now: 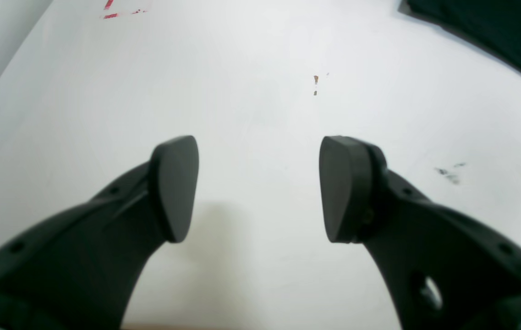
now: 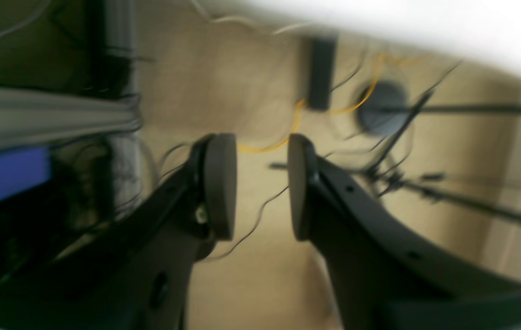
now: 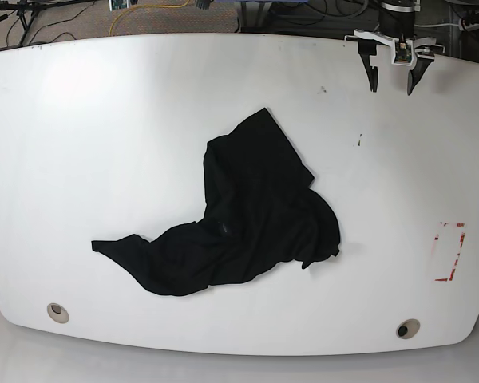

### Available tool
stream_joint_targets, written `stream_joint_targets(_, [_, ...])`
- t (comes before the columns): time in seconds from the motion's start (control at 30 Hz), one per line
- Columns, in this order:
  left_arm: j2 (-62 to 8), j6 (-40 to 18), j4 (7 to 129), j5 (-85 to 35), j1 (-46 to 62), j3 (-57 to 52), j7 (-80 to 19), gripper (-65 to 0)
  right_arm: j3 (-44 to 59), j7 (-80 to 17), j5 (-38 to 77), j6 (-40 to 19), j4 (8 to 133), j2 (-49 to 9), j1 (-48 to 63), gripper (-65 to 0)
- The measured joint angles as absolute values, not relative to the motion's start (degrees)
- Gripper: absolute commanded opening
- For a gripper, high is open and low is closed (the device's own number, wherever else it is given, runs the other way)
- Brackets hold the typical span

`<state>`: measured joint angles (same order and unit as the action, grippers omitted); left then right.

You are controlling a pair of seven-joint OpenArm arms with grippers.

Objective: Fold the T-shirt properly

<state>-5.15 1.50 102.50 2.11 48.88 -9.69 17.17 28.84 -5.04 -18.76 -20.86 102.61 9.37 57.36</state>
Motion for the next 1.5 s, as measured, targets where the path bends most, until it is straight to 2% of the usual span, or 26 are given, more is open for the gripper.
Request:
stream_joint_targets(0.5, [-5.13, 1.48, 102.50, 2.13, 48.93, -9.61, 17.17, -26.9, 27.62, -5.17, -17.47, -20.80, 106.69, 9.19, 62.74, -46.9])
stream_joint_targets(0.73, [-5.13, 1.48, 102.50, 2.13, 48.90, -9.61, 17.17, -26.9, 26.24, -5.17, -9.08, -20.84, 114.43, 9.04, 67.37, -46.9])
stream_joint_targets(1.0, [-5.08, 1.48, 102.50, 2.44, 48.88, -9.54, 17.17, -26.9, 26.17, -5.17, -8.73, -20.84, 115.55, 9.04, 68.20, -46.9])
stream_joint_targets(1.5, [-5.15, 1.50, 102.50, 2.42, 48.86, -9.50, 17.17, -26.9, 26.04, -4.36, -8.80, -21.02, 115.46, 9.04, 55.16, -46.6])
